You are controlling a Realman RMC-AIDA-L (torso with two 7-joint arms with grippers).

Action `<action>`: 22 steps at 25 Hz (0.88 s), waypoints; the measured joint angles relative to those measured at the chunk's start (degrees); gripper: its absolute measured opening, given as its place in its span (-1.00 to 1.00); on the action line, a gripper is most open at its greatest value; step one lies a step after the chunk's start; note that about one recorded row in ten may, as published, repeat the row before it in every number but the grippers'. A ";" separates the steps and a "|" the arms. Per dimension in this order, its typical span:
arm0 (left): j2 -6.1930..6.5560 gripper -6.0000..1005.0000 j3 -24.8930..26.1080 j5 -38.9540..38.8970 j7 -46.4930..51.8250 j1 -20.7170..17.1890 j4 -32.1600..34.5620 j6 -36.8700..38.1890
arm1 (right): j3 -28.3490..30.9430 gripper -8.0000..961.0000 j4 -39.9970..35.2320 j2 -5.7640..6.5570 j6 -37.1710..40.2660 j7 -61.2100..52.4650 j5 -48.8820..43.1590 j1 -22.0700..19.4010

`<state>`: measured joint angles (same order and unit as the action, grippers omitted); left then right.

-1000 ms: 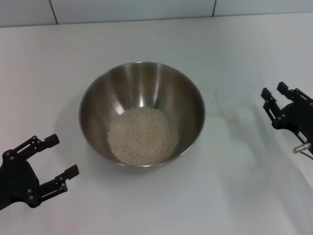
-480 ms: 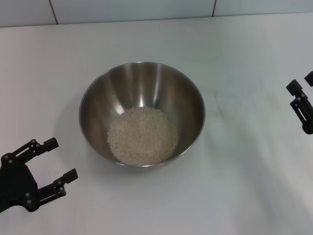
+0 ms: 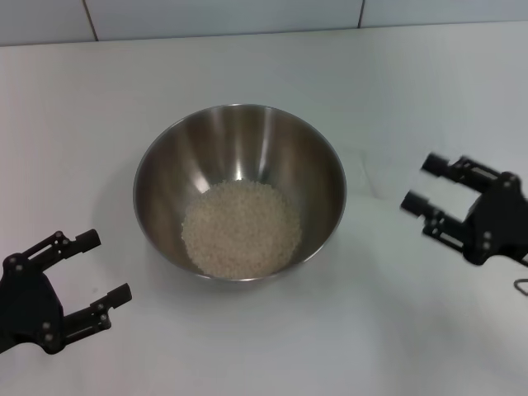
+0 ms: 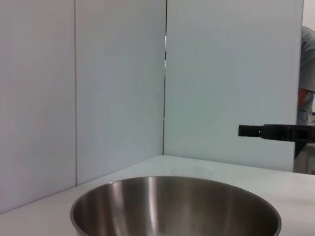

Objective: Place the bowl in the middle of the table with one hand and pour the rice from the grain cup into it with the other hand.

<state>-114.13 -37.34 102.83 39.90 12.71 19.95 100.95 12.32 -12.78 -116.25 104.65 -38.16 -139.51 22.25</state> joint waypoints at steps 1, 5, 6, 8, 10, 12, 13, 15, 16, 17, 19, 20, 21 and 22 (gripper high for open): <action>0.17 0.59 -0.12 0.00 0.03 0.11 0.00 0.08 | -1.88 0.27 -0.83 0.02 0.06 -0.52 0.00 0.53; 0.89 0.59 -0.47 0.00 1.26 0.33 0.61 0.70 | -6.67 0.27 -3.59 0.20 0.17 -3.55 -0.01 2.38; 1.13 0.59 -0.77 0.00 2.31 0.41 1.48 0.85 | -8.41 0.27 -4.45 0.39 0.25 -4.35 -0.06 3.03; 1.17 0.59 -0.90 0.00 2.69 0.45 2.07 0.85 | -9.17 0.27 -4.64 0.41 0.28 -4.49 -0.09 3.24; 1.29 0.59 -1.25 0.00 3.64 0.46 3.16 0.89 | -10.70 0.26 -5.14 0.52 0.32 -4.77 -0.12 3.70; 1.43 0.59 -1.96 0.01 5.20 0.59 4.35 0.96 | -12.39 0.26 -6.22 0.58 0.16 -5.76 -0.18 4.26; 1.57 0.59 -2.37 0.00 5.95 0.72 4.93 1.01 | -13.38 0.26 -6.96 0.57 -0.01 -6.43 -0.20 4.60; 1.78 0.59 -2.98 0.00 7.34 0.96 5.80 1.34 | -15.36 0.26 -8.50 0.40 -0.37 -7.56 -0.22 5.21; 1.82 0.59 -3.02 0.00 7.67 1.04 6.08 1.46 | -16.79 0.26 -10.17 0.12 -0.59 -8.30 -0.22 5.61; 1.88 0.59 -3.05 0.01 8.40 1.12 6.69 1.78 | -16.79 0.26 -10.17 0.12 -0.59 -8.30 -0.22 5.61; 1.92 0.59 -3.06 0.00 9.15 1.20 7.35 2.09 | -17.72 0.26 -12.04 -0.23 -0.88 -9.00 -0.22 5.92; 1.92 0.59 -3.06 0.00 9.15 1.20 7.35 2.09 | -18.10 0.26 -12.76 -0.35 -1.12 -9.27 -0.23 6.05; 2.04 0.59 -3.07 0.00 10.97 1.27 9.02 2.56 | -18.45 0.26 -13.24 -0.44 -1.39 -9.46 -0.23 6.15; 2.04 0.59 -3.07 0.00 10.97 1.27 9.02 2.56 | -18.75 0.26 -13.48 -0.46 -1.66 -9.51 -0.24 6.26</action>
<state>-112.09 -40.41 102.83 50.87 13.98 28.97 103.50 -6.43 -26.26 -116.71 102.99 -47.67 -139.76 28.51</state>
